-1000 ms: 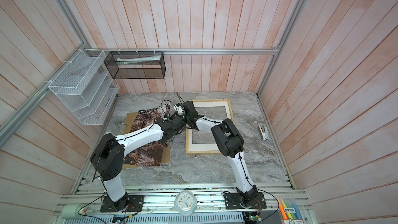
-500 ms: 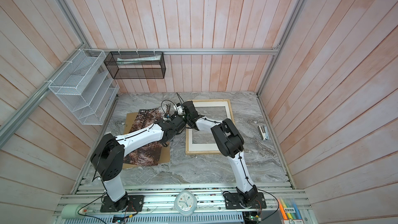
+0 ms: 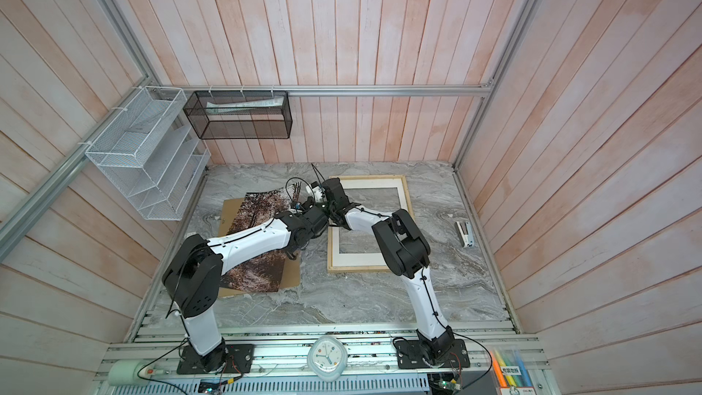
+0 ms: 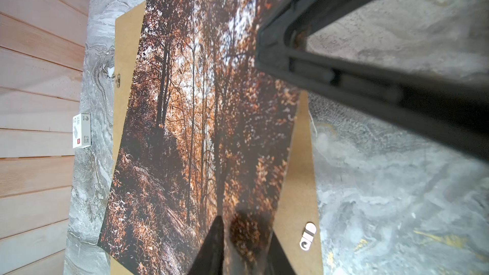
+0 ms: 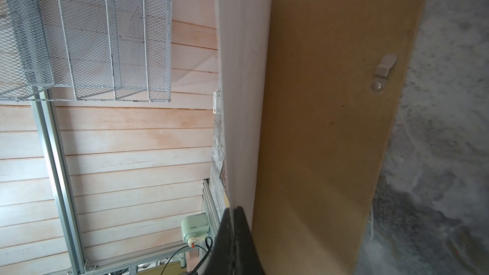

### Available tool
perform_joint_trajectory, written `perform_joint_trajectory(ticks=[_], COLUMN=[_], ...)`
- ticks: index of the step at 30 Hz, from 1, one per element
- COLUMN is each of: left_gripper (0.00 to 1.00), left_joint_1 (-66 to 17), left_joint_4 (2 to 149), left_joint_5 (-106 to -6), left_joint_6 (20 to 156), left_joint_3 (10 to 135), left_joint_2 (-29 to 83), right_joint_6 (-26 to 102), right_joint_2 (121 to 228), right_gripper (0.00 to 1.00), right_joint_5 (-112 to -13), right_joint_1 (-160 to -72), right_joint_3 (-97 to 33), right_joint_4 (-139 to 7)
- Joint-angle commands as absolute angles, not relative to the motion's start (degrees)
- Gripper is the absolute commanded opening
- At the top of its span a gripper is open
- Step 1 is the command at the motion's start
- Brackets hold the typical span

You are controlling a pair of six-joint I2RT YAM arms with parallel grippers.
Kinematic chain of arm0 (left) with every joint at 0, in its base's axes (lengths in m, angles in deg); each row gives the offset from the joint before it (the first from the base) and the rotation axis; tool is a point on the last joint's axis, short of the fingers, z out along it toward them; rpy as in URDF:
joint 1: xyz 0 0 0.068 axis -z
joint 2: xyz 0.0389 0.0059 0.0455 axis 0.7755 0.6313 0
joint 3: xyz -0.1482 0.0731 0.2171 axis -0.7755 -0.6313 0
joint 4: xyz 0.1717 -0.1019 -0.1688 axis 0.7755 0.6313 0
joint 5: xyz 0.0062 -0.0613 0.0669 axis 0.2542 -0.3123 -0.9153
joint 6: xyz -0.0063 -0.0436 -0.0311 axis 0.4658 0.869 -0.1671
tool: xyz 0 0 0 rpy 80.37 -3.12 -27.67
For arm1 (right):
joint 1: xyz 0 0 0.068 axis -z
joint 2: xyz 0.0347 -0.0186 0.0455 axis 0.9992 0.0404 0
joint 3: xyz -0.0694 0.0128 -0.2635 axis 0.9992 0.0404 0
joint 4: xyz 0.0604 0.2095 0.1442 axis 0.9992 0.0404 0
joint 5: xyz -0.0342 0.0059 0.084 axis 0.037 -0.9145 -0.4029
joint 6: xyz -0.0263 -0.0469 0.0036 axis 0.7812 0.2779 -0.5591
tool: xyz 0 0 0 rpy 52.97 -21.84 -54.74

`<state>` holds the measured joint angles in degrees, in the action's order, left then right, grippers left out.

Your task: Put the photo into the frame

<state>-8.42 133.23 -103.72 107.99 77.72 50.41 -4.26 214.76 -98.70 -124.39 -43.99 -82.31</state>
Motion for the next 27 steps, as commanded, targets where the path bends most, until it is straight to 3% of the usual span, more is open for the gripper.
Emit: perform_joint_trajectory(ticks=[1, 15, 27], left_gripper=[0.24, 0.13, 0.07], left_joint_1=[-8.49, -8.49, -8.49], left_joint_4=[135.06, 137.2, 138.25], left_joint_5=[-105.98, -106.73, -106.75], left_joint_6=[108.1, 107.87, 107.3], left_joint_3=[78.78, 79.98, 80.87], left_joint_2=[51.31, 51.99, 51.73], right_joint_6=[-4.21, -4.12, -2.74], right_joint_2=[212.43, 211.48, 208.23], right_gripper=[0.01, 0.03, 0.22], right_joint_5=[-100.01, -99.97, -98.71], right_joint_1=[-123.91, -123.64, -122.76], right_joint_3=[-44.09, -42.62, -40.09], right_joint_4=[-83.83, -85.04, -86.04])
